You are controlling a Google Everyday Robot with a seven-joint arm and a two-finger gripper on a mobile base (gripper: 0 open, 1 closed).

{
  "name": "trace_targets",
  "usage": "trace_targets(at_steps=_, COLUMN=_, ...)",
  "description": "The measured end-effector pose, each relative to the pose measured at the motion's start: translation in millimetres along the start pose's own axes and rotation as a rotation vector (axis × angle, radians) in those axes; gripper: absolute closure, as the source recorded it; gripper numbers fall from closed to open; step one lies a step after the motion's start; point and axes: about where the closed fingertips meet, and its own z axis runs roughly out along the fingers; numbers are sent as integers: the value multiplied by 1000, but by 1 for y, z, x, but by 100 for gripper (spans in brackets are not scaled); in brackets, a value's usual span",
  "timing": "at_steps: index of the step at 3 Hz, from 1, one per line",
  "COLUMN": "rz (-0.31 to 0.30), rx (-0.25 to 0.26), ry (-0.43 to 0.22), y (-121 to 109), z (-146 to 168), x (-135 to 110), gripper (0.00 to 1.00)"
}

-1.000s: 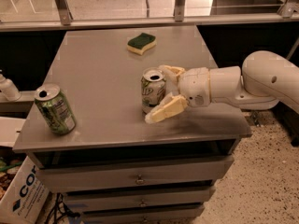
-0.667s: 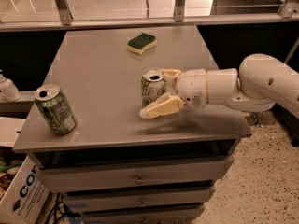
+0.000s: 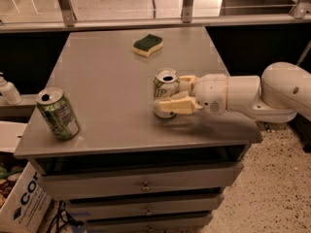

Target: Move 7up can near sponge

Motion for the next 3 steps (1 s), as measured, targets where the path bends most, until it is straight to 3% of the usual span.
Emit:
trace_targets(at_steps=1, rz=25, rx=30, ry=-36, y=-10, z=-21, x=-5, gripper=87)
trace_targets(at_steps=2, rz=67, rx=95, ry=-72, y=-39, z=-56, x=-8, gripper=100)
trace_targets(at_steps=3, rz=104, rx=230, ry=-62, y=-86, z=-107, x=-14, gripper=100)
